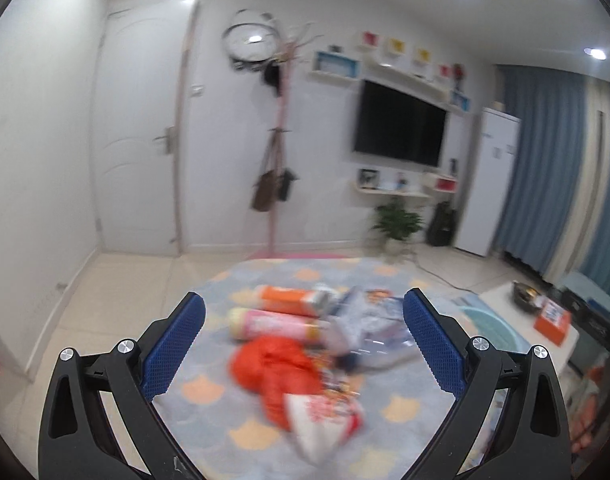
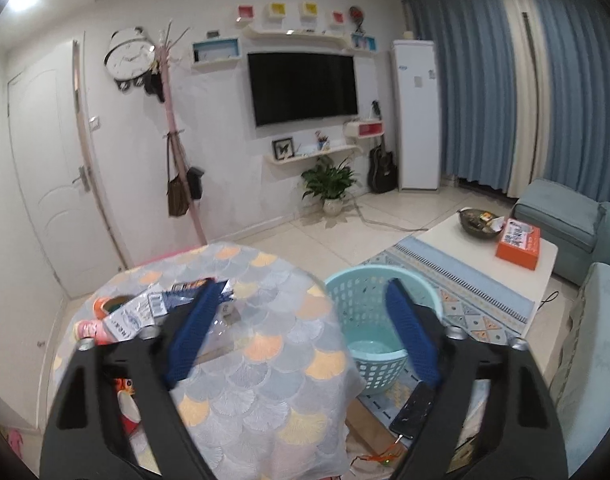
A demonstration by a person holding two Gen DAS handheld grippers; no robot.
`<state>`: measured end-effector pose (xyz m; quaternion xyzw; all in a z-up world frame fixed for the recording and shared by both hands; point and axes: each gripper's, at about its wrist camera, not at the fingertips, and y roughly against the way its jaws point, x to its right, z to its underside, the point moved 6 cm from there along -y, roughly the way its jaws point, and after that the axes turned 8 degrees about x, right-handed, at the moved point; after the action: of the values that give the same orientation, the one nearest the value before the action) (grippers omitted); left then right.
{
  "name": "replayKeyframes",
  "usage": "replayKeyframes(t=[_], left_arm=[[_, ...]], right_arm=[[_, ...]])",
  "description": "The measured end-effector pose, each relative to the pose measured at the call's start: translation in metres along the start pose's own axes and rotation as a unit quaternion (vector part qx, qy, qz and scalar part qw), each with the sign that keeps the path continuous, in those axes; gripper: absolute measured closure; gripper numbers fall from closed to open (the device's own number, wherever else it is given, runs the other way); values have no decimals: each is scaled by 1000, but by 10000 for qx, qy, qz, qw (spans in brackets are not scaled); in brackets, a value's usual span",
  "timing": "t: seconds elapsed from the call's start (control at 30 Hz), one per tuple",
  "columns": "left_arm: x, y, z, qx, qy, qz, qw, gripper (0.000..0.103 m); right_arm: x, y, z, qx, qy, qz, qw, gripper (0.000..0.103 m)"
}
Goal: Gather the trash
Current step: 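Grasp the red plastic bag with the left tool while the right tool approaches the panda cup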
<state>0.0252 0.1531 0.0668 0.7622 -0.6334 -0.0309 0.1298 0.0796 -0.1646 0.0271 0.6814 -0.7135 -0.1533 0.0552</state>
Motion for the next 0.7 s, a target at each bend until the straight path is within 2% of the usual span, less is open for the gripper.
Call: replayKeyframes(t=[0.07, 0.17, 0.23, 0.37, 0.47, 0.57, 0.7], left_arm=[[-23, -7, -14, 65, -14, -240, 9997, 7], [-47, -11, -33, 228, -13, -513, 9984, 7], [-55, -23, -33, 108, -1, -422, 9991, 7], [-59, -66, 5, -717, -53, -189, 9972, 7], [-60, -98, 49, -1439, -59, 25, 9896, 7], [-59, -115, 83, -1902, 138, 197, 9815, 9], [-58, -130, 114, -2328, 464, 473, 9703, 10]], right_arm=[[-11, -10, 1, -95, 66, -127, 9999, 41], [-30, -21, 1, -98, 184, -335, 9992, 45], [-45, -31, 4, -125, 242, -514, 9983, 45], [-65, -55, 12, -381, 249, -808, 9957, 45], [-79, -72, 22, -558, 313, -1035, 9926, 45], [-91, -87, 33, -779, 396, -1140, 9896, 44], [-112, -93, 53, -1147, 400, -1651, 9788, 44]])
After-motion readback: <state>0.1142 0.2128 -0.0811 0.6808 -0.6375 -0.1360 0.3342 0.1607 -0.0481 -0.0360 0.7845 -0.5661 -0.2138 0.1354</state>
